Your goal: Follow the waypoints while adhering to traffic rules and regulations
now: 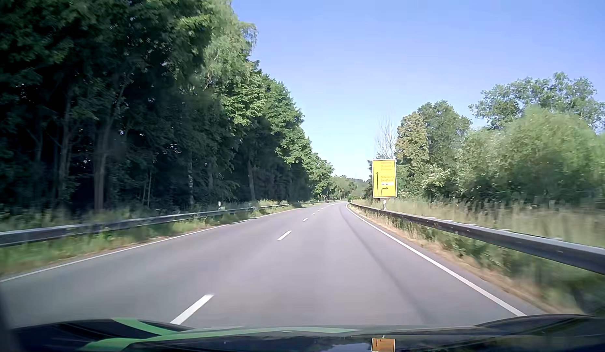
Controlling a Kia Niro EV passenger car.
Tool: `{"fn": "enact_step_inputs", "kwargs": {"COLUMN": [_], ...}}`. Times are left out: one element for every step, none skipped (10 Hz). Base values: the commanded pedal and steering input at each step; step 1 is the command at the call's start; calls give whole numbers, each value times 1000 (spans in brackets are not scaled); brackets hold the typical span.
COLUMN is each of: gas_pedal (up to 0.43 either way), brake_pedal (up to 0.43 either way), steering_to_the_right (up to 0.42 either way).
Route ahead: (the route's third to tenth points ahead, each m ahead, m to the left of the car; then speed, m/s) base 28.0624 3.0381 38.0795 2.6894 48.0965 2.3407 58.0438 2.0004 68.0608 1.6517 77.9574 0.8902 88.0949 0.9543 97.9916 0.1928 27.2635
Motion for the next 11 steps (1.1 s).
{"fn": "enact_step_inputs", "kwargs": {"gas_pedal": [240, 240, 248, 260, 260, 260, 260, 240, 228, 228, 228], "brake_pedal": [0, 0, 0, 0, 0, 0, 0, 0, 0, 0, 0], "steering_to_the_right": [3, 3, 3, 3, 3, 3, 3, 3, 3, 3, 2]}}
